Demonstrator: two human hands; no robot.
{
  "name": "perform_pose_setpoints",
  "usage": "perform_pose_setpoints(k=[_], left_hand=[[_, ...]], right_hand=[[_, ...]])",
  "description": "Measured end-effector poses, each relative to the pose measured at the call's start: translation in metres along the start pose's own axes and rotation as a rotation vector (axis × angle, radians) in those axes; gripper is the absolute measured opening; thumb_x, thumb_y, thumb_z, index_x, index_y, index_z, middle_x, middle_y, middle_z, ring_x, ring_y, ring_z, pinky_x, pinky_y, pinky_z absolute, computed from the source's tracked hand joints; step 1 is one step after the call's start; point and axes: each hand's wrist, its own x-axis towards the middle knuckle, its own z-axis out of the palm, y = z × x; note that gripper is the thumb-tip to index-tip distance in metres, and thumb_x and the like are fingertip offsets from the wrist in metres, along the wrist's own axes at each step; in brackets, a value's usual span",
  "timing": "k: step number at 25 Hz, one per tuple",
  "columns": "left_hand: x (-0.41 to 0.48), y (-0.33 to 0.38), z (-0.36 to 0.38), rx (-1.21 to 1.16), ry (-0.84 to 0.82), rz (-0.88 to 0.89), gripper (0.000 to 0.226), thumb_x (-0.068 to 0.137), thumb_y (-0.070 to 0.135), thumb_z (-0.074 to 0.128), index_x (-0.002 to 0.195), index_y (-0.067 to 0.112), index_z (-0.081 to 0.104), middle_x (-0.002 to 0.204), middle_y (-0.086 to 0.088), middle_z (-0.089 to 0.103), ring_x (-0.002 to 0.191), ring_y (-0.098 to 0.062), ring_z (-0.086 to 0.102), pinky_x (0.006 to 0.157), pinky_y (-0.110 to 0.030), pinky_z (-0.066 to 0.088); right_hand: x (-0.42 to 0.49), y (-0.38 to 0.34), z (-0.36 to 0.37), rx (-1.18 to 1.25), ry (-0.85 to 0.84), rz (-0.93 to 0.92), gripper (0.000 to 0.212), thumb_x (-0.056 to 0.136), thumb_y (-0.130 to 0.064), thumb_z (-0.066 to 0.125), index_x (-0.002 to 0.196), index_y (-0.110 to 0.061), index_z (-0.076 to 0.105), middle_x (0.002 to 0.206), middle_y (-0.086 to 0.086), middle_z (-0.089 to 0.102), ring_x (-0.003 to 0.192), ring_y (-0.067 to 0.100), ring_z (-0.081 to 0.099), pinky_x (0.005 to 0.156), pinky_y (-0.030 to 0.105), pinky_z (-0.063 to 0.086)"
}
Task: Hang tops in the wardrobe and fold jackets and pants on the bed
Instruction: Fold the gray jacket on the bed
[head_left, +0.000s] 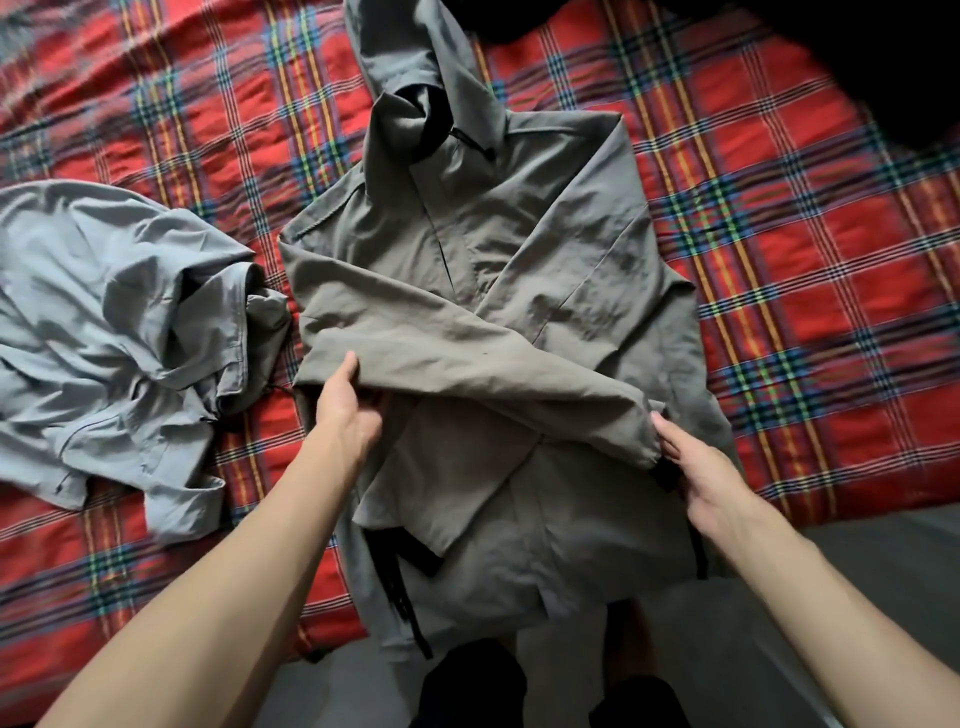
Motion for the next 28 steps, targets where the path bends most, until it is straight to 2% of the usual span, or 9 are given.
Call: perform_pose_setpoints(k=[3, 5, 8, 10, 13, 18, 23, 26, 28], left_hand=[[-0.003, 0.003, -0.012, -0.090, -0.043, 0.116, 0.028, 0.099, 0.020, 0.048, 0.120, 0.009, 0.064, 0.109, -0.010, 0.072, 0.090, -0.025, 0.069, 0.090, -0.045, 0.053], [0.000, 0.005, -0.029, -0.090, -0.006, 0.139, 0.026, 0.100, 0.019, 0.044, 0.109, 0.010, 0.067, 0.093, -0.010, 0.075, 0.088, -0.026, 0.070, 0.095, -0.044, 0.050], [0.011, 0.007, -0.055, -0.060, 0.031, 0.097, 0.033, 0.100, 0.021, 0.044, 0.128, 0.012, 0.060, 0.121, -0.011, 0.068, 0.116, -0.028, 0.061, 0.101, -0.046, 0.046], [0.013, 0.005, -0.060, -0.006, 0.019, 0.068, 0.033, 0.099, 0.030, 0.050, 0.125, 0.013, 0.061, 0.120, -0.010, 0.068, 0.113, -0.026, 0.063, 0.099, -0.046, 0.047], [0.020, 0.003, -0.054, 0.026, 0.033, 0.075, 0.030, 0.097, 0.037, 0.057, 0.115, 0.014, 0.065, 0.108, -0.008, 0.073, 0.102, -0.025, 0.067, 0.090, -0.046, 0.051], [0.037, 0.015, -0.055, 0.049, 0.214, 0.225, 0.016, 0.097, 0.006, 0.052, 0.104, 0.016, 0.062, 0.097, -0.002, 0.067, 0.095, -0.020, 0.066, 0.067, -0.035, 0.056], [0.035, 0.022, -0.046, 0.116, 0.134, 0.131, 0.040, 0.101, 0.030, 0.048, 0.139, 0.018, 0.047, 0.142, 0.002, 0.049, 0.130, -0.016, 0.049, 0.103, -0.033, 0.042], [0.045, 0.030, -0.043, 0.076, 0.184, 0.118, 0.033, 0.099, 0.033, 0.055, 0.126, 0.014, 0.059, 0.135, -0.004, 0.059, 0.119, -0.019, 0.060, 0.086, -0.039, 0.054], [0.052, 0.033, -0.045, 0.048, 0.235, 0.140, 0.026, 0.099, 0.031, 0.057, 0.117, 0.014, 0.064, 0.121, -0.007, 0.068, 0.101, -0.022, 0.068, 0.076, -0.044, 0.058]], right_hand=[[-0.008, 0.000, -0.002, -0.046, 0.045, -0.293, 0.008, 0.078, -0.008, 0.075, 0.076, -0.013, 0.070, 0.073, 0.004, 0.067, 0.066, 0.015, 0.061, 0.073, 0.035, 0.048], [-0.018, 0.005, -0.007, -0.277, 0.017, -0.556, 0.028, 0.077, 0.004, 0.072, 0.072, -0.014, 0.052, 0.068, 0.002, 0.051, 0.064, 0.012, 0.049, 0.066, 0.027, 0.039], [-0.019, 0.024, -0.014, -0.277, -0.225, -0.300, 0.040, 0.072, -0.005, 0.080, 0.102, -0.013, 0.055, 0.088, 0.002, 0.065, 0.079, 0.008, 0.060, 0.066, 0.014, 0.046], [-0.014, 0.026, -0.008, -0.146, -0.245, -0.050, 0.038, 0.071, -0.025, 0.081, 0.103, -0.013, 0.064, 0.098, 0.000, 0.073, 0.087, 0.007, 0.064, 0.072, 0.017, 0.046], [-0.004, 0.018, 0.009, -0.175, -0.157, -0.163, 0.017, 0.088, -0.021, 0.069, 0.099, -0.009, 0.073, 0.096, 0.004, 0.076, 0.092, 0.017, 0.069, 0.083, 0.027, 0.051], [-0.003, 0.012, 0.005, 0.178, 0.178, -0.323, 0.011, 0.091, -0.016, 0.065, 0.086, -0.013, 0.074, 0.093, 0.006, 0.074, 0.086, 0.015, 0.068, 0.079, 0.030, 0.054], [0.005, 0.012, 0.007, 0.171, 0.157, -0.222, 0.012, 0.093, -0.022, 0.065, 0.097, -0.014, 0.072, 0.105, 0.002, 0.073, 0.089, 0.008, 0.068, 0.074, 0.022, 0.050], [0.012, 0.010, 0.005, 0.290, 0.118, -0.031, 0.025, 0.089, -0.028, 0.070, 0.105, -0.008, 0.072, 0.104, 0.012, 0.074, 0.091, 0.022, 0.072, 0.079, 0.036, 0.056], [0.012, 0.014, 0.002, 0.283, 0.133, -0.069, 0.018, 0.091, -0.025, 0.067, 0.100, -0.011, 0.072, 0.105, 0.012, 0.074, 0.095, 0.024, 0.071, 0.080, 0.036, 0.056]])
